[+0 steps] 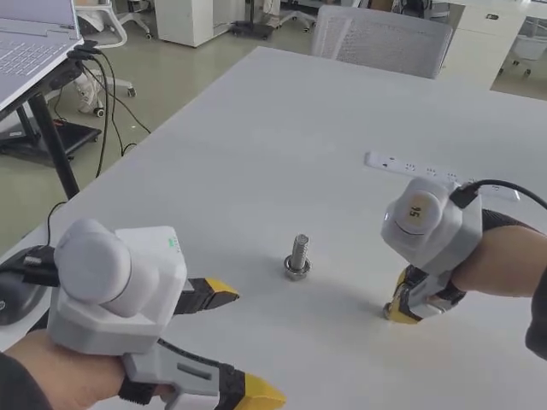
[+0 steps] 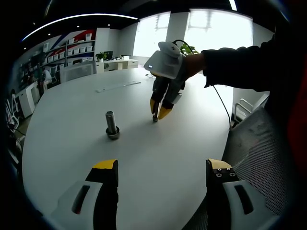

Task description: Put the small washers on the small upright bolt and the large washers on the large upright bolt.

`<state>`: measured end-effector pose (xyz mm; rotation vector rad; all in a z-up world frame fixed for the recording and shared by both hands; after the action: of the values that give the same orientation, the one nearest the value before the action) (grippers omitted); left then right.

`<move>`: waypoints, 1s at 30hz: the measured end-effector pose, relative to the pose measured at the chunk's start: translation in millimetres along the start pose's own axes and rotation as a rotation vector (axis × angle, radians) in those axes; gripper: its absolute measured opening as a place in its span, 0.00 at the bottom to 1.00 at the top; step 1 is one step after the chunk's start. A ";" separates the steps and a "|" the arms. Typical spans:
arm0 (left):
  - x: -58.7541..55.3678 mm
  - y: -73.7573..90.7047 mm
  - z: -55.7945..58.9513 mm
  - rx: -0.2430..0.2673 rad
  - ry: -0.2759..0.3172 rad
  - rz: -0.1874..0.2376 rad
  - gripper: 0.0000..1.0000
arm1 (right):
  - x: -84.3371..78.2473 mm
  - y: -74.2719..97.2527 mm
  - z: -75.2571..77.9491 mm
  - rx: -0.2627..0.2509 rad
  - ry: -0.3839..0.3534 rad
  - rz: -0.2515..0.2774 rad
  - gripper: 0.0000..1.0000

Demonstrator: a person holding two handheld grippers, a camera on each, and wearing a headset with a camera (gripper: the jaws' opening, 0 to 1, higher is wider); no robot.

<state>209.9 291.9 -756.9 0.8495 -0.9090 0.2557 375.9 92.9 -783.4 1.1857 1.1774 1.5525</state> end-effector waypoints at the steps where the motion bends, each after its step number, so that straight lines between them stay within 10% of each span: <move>1: -0.1 -0.1 0.1 0.000 -0.001 -0.002 0.74 | -1.0 -0.1 -0.4 -0.001 -0.001 -0.001 0.21; 30: -0.4 1.1 1.3 -0.007 -0.007 -0.007 0.74 | -7.5 6.0 -12.3 -0.068 -0.093 0.112 0.67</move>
<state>208.4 291.7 -756.2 0.8477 -0.9129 0.2438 365.0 82.2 -780.3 1.2828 1.0048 1.5902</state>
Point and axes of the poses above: the centre of the closed fingertips' face, and the gripper's own axes: y roughly backward along the fingers, z roughly to its right, x roughly out of its top, the point moved 8 cm from there along y, roughly backward along the fingers, and after that the axes turned 12 degrees about y, right-handed, at the moved point
